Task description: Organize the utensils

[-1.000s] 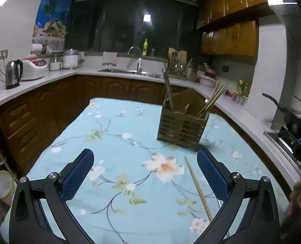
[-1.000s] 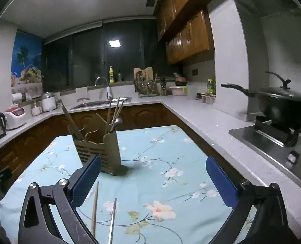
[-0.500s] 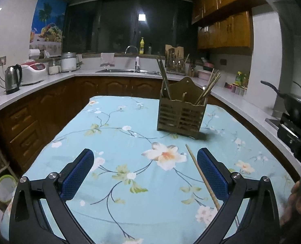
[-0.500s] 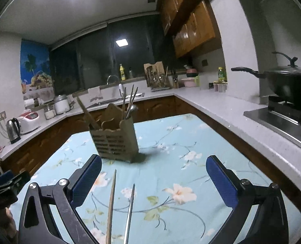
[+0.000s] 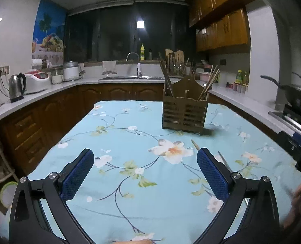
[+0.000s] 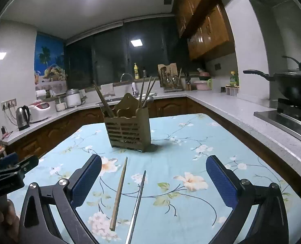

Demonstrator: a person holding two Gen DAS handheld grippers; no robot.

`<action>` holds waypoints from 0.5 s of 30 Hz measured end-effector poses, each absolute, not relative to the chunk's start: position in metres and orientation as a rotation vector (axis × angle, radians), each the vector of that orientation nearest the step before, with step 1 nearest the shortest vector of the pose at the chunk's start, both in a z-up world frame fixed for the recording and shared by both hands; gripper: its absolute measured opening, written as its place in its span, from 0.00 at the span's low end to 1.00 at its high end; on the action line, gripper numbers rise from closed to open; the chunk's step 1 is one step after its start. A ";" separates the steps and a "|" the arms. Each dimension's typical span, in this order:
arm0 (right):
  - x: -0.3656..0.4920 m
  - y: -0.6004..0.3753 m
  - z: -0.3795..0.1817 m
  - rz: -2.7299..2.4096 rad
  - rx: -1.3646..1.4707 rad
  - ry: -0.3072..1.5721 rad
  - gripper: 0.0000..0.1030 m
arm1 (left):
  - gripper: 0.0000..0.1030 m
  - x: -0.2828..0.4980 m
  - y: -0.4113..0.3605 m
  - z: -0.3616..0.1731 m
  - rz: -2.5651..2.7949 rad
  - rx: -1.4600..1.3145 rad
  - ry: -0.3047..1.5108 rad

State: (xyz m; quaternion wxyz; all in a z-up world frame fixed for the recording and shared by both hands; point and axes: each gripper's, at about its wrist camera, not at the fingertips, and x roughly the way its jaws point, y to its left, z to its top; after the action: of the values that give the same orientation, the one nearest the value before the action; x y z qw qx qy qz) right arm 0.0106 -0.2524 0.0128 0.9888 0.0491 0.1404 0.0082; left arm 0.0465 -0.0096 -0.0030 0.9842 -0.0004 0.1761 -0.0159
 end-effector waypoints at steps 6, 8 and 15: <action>0.005 -0.246 0.010 0.036 0.064 0.253 1.00 | 1.00 0.043 -0.009 -0.008 -0.022 0.009 0.349; 0.003 -0.244 0.009 0.039 0.053 0.246 1.00 | 1.00 0.042 -0.008 -0.008 -0.020 0.010 0.347; 0.001 -0.243 0.007 0.045 0.053 0.238 1.00 | 1.00 0.040 -0.006 -0.009 -0.013 0.015 0.337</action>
State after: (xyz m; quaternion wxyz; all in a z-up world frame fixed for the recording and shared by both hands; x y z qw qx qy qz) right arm 0.0013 -0.2425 0.0068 0.9923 0.0264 0.1189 0.0225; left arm 0.0398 -0.0062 -0.0091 0.9858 0.0072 0.1677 -0.0063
